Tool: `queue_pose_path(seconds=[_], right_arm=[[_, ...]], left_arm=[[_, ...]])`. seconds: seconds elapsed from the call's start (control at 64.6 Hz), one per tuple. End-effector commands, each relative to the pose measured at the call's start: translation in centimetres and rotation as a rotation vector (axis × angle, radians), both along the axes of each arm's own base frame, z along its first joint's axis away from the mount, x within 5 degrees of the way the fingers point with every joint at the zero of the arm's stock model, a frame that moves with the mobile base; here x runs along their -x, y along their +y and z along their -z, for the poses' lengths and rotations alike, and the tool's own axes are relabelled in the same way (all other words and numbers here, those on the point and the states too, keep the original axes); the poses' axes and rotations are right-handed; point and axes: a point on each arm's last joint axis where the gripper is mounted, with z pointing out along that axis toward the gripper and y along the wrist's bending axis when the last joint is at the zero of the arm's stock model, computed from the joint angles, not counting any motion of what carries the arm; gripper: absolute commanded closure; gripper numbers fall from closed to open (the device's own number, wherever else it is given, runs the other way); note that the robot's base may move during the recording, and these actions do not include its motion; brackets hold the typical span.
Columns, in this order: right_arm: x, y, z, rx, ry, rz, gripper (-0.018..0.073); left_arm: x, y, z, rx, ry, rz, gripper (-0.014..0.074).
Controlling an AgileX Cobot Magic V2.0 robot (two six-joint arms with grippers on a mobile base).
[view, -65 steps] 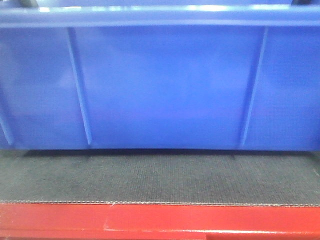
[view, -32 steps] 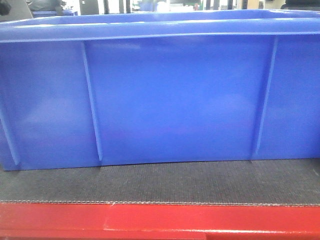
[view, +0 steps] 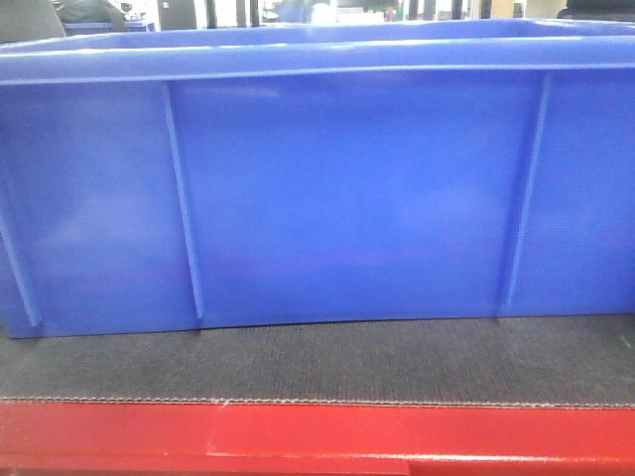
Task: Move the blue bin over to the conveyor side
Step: 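Lower the blue bin with both grippers onto the grey belt surface, then open both grippers and back them away from the bin rims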
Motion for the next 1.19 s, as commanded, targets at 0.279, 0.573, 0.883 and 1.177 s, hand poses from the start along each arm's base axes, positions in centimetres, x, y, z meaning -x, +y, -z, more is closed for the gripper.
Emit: queue_pose_path(seconds=[0.279,0.573,0.883,1.177], right_arm=[[5.5,-1.0,-2.0,-0.012,-0.127,0.000,0.0646],[11.6,-2.2,5.9,-0.047,-0.293,0.023,0.0646],[17.5,-3.4,12.3,-0.084,-0.505,0.039,0.0648],[21.5,-4.1,18.3,-0.069,-0.562,0.037,0.0648]], left_arm=[[6.6,0.7,-3.9,0.042,-0.184,-0.001,0.0610],[13.3,1.6,1.9,0.064,-0.349,0.003,0.0610],[19.7,2.4,11.1,0.107,-0.671,0.009,0.0610],[22.9,2.8,17.9,0.103,-0.639,0.009,0.0610]])
